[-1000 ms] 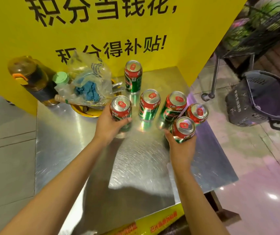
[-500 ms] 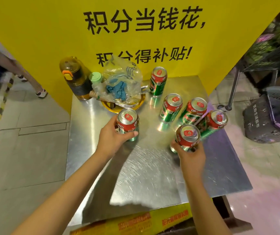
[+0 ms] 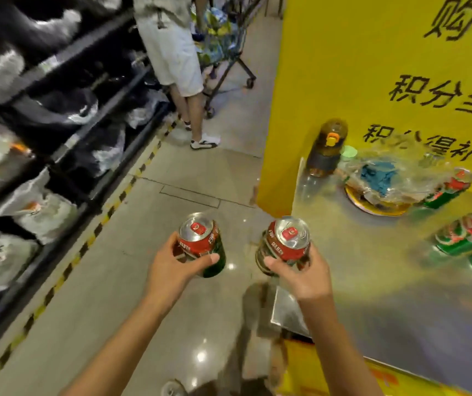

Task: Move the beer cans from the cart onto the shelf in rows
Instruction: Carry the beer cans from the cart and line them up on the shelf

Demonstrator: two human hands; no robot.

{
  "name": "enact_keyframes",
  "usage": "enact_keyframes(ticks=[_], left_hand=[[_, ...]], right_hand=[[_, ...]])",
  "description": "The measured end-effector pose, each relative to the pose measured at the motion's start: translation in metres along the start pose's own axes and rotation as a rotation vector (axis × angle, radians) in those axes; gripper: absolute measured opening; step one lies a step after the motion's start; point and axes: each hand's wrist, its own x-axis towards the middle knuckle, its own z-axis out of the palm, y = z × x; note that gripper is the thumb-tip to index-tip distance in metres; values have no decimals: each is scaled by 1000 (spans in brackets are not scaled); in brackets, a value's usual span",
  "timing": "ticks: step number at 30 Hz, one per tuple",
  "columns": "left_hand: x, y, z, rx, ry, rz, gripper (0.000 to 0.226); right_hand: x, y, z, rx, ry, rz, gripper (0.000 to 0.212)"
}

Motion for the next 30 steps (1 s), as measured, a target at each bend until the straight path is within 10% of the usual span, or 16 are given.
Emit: enact_keyframes(ticks=[12, 30], left_hand=[[-70, -94, -303, -49, 568, -208, 72], [77, -67, -469, -201, 927, -129, 56]], right_hand=[[-75, -37, 292, -90, -536, -24, 74], [49, -108, 568, -133, -908, -98, 75]])
